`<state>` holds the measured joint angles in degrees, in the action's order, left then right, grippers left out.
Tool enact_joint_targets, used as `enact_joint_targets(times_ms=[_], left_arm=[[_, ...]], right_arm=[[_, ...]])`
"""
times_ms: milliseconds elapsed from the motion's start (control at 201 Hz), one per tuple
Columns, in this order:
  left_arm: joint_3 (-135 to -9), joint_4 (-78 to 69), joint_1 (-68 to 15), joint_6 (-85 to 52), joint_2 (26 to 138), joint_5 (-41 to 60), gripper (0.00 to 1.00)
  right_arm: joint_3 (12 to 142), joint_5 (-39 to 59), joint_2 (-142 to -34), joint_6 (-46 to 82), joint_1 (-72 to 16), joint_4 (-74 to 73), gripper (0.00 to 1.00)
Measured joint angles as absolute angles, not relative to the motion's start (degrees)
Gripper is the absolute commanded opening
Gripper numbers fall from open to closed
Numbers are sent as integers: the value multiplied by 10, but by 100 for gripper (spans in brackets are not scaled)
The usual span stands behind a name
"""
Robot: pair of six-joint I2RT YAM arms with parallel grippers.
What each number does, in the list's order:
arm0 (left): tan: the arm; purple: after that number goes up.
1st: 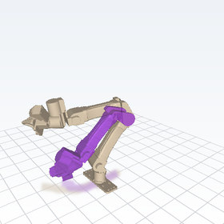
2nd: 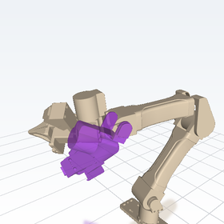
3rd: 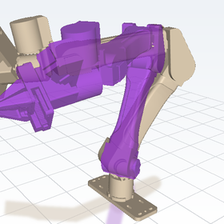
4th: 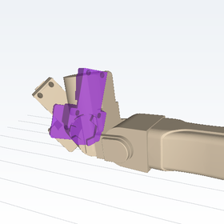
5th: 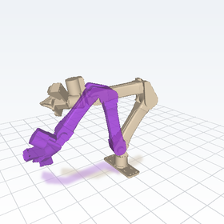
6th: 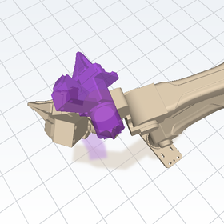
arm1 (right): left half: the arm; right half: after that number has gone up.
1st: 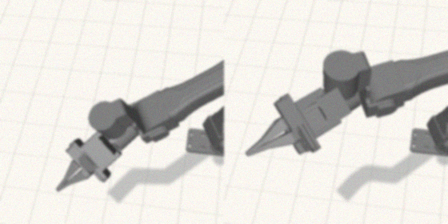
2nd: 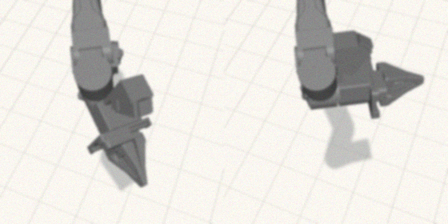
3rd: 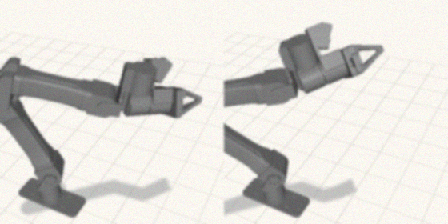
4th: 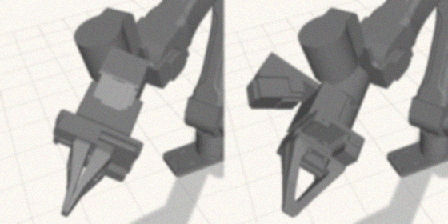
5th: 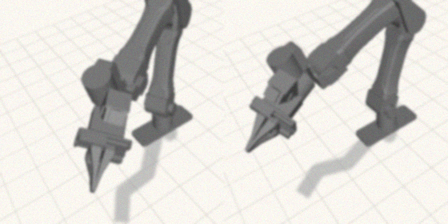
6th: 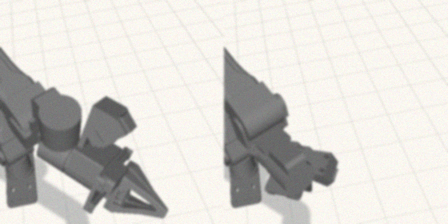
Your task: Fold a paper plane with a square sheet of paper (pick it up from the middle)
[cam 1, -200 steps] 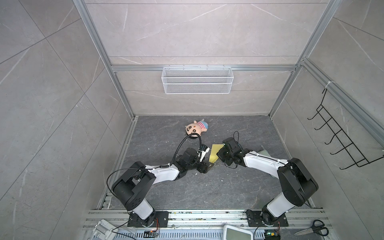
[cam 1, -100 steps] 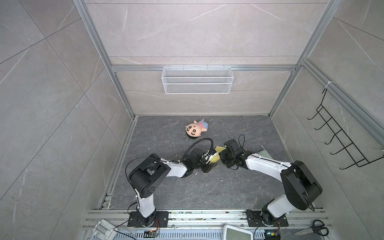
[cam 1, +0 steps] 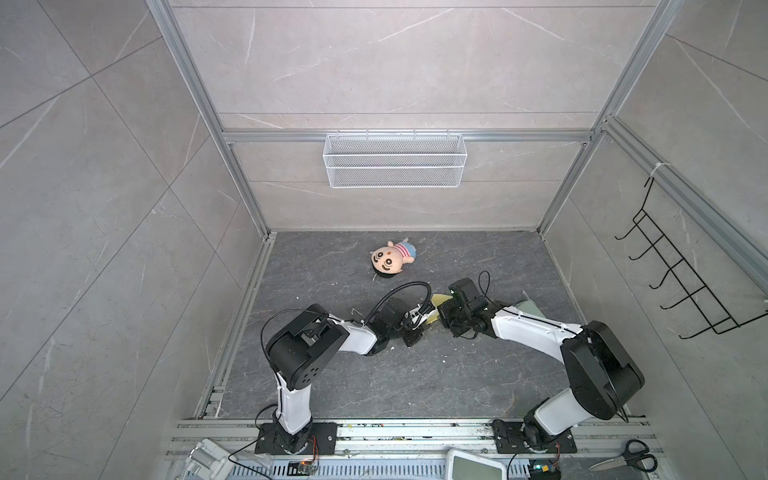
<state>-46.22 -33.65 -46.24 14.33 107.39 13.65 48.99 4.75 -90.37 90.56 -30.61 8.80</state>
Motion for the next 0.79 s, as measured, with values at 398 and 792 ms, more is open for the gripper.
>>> enact_joint_targets(times_ms=[398, 792], left_arm=[[-462, -336, -462, 147, 1082, 134, 13], [-462, -323, -462, 149, 1082, 137, 13]], right_arm=[[495, 63, -904, 881, -279, 109, 46], [518, 99, -923, 841, -263, 134, 36]])
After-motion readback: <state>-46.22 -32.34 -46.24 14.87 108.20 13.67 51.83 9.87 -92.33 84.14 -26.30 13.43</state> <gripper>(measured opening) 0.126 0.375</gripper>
